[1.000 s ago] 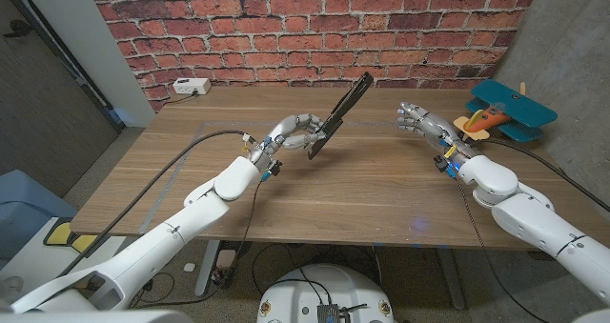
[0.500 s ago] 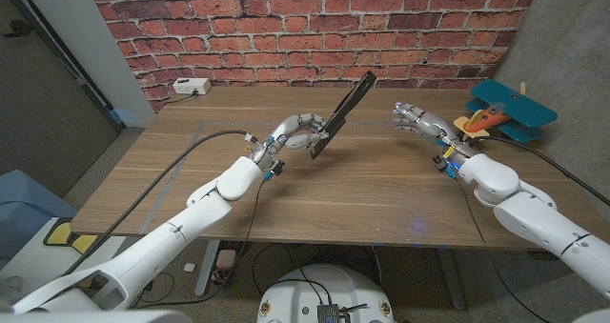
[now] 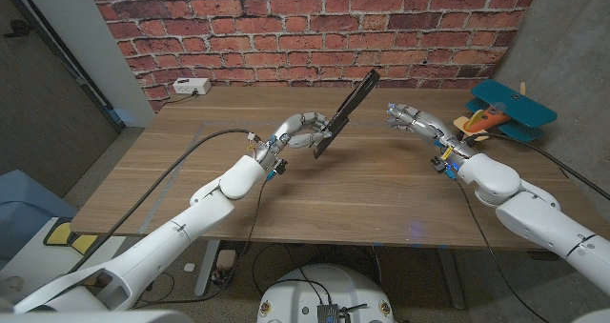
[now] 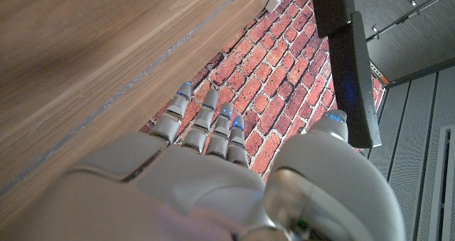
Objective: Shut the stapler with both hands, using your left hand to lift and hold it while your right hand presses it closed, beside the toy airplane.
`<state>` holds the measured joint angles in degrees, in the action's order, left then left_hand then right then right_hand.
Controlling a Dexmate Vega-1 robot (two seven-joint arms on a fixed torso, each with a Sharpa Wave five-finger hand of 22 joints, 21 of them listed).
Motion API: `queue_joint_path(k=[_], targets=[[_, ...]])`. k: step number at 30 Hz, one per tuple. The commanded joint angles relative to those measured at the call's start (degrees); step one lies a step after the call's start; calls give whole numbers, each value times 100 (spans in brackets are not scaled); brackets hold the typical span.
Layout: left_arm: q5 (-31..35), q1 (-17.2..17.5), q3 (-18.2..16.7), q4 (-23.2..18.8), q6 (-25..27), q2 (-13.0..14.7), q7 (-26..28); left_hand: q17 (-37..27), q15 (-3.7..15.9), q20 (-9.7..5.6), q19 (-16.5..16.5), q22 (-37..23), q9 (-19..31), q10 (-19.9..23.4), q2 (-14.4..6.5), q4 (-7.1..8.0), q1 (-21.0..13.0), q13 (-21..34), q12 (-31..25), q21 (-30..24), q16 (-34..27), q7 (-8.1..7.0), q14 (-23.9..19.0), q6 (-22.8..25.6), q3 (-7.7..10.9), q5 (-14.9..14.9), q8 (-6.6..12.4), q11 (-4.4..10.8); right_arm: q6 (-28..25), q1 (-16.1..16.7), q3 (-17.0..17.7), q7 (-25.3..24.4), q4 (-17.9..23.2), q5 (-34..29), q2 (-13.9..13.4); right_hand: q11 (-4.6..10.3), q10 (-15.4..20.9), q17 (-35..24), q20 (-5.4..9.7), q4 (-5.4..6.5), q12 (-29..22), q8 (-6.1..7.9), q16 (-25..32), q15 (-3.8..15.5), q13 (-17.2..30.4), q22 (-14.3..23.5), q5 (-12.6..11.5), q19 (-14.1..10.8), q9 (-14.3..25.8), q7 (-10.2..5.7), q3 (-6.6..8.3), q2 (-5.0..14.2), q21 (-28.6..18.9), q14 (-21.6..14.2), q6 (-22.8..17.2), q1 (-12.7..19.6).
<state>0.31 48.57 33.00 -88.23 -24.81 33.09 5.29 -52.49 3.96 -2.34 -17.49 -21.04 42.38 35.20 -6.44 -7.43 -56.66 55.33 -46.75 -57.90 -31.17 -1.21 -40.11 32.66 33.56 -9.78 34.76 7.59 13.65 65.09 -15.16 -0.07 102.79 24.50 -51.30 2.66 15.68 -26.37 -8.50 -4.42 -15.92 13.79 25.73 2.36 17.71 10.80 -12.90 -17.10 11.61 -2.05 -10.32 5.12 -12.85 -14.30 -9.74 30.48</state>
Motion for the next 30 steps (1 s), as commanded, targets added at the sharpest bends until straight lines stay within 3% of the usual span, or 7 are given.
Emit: queue_joint_path(k=[1, 6, 16, 27, 28, 30], targets=[[-41, -99, 57, 173, -98, -68, -84, 49, 582, -37, 48, 40, -40, 153, -523, 717, -463, -80, 38, -89, -22, -255, -98, 519, 817, -24, 20, -42, -181, -22, -45, -174, 298, -430, -101, 41, 116, -61, -8, -46, -89, 30, 50, 571, 61, 29, -38, -51, 26, -18, -4, -50, -27, 11, -61, 63], [-87, -163, 78, 257, -147, -99, -148, 130, 626, -80, -32, 105, -108, 232, -517, 666, -466, -165, 87, -167, -12, -238, -144, 585, 829, -23, -42, -66, -208, -79, -84, -254, 363, -643, -89, 174, 281, -158, -1, -147, -216, 54, 128, 635, 153, 35, -62, -119, 56, -134, 21, -99, -52, -76, -132, 225], [-71, -247, 127, 316, -130, -151, -194, 206, 624, -85, -63, 217, -210, 285, -505, 611, -438, -213, 144, -253, -25, -254, -210, 683, 824, -18, -143, -108, -380, -181, -149, -197, 416, -821, -157, 137, 557, -290, 21, -175, -454, 45, 195, 667, 290, 43, -84, -163, 87, -149, 29, -112, -68, -107, -184, 279], [81, -293, 159, 213, -1, -161, -128, 212, 613, -85, -38, 321, -291, 297, -511, 579, -409, -211, 187, -321, -44, -241, -196, 728, 820, -15, -243, -109, -428, -267, -192, -97, 428, -922, -231, 142, 723, -426, 25, -176, -764, 122, 224, 623, 535, 52, -98, -184, 142, -200, 15, -134, -76, -119, -507, 287], [119, -296, 164, 196, 17, -159, -107, 216, 614, -86, -41, 329, -296, 292, -512, 577, -407, -205, 189, -327, -45, -249, -199, 727, 820, -15, -252, -107, -442, -274, -200, -95, 437, -946, -242, 133, 743, -459, 32, -179, -864, 25, 219, 599, 629, 55, -101, -199, 158, -152, 12, -135, -83, -130, -311, 297], [119, -311, 180, 186, 38, -173, -119, 220, 615, -92, -38, 350, -311, 308, -512, 569, -403, -208, 195, -342, -48, -242, -200, 733, 821, -16, -271, -108, -467, -286, -213, -92, 454, -988, -259, 151, 745, -476, 35, -174, -928, -24, 203, 596, 692, 56, -102, -201, 172, -89, 7, -130, -83, -122, -212, 295]])
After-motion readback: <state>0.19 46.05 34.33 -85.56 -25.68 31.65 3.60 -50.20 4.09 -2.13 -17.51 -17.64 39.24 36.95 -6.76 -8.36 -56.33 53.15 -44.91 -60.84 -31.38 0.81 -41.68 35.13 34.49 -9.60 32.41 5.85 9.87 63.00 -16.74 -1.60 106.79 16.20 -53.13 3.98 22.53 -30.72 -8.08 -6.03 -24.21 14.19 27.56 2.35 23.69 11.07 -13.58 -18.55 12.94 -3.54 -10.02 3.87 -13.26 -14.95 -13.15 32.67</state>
